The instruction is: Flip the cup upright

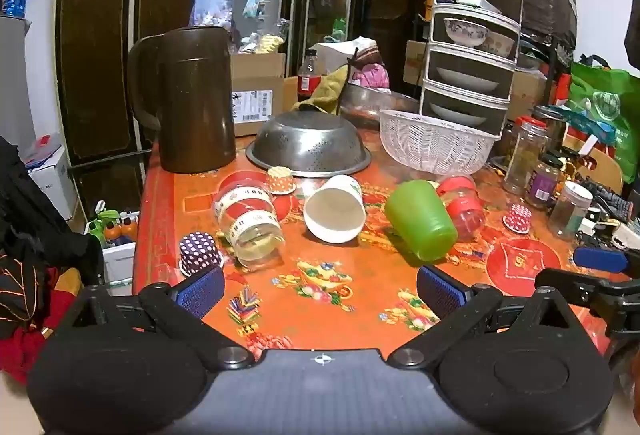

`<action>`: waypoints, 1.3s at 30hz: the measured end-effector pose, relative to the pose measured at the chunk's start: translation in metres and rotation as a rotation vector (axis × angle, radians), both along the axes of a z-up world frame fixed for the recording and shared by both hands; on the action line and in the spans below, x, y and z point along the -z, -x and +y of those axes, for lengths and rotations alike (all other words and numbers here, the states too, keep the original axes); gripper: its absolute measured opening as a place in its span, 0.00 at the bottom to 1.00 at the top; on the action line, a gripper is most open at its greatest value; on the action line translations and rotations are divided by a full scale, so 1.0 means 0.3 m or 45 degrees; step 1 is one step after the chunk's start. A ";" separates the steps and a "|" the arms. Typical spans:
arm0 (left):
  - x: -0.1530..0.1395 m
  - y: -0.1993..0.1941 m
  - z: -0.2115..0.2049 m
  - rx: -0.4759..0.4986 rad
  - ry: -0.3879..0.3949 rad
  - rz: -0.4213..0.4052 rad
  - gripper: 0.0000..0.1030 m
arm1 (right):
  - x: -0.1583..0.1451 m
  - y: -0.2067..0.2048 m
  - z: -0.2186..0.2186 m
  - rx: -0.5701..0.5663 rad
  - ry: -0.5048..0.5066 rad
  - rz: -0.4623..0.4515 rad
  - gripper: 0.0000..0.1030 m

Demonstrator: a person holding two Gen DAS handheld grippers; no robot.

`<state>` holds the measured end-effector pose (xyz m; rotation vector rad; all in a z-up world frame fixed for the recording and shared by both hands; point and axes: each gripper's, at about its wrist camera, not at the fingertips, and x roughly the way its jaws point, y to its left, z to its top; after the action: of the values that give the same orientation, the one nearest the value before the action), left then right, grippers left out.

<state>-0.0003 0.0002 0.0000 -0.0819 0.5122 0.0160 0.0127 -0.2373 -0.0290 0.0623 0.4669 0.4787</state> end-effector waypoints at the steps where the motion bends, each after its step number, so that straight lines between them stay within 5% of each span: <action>1: 0.000 0.001 0.001 0.000 0.005 -0.003 1.00 | 0.002 -0.001 0.000 0.000 -0.023 -0.011 0.99; 39: 0.021 -0.014 0.003 -0.015 0.026 0.080 1.00 | -0.004 0.003 -0.004 -0.020 0.003 -0.002 0.99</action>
<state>0.0041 0.0013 -0.0064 -0.1043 0.5745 0.0247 0.0117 -0.2385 -0.0279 0.0557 0.4669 0.4931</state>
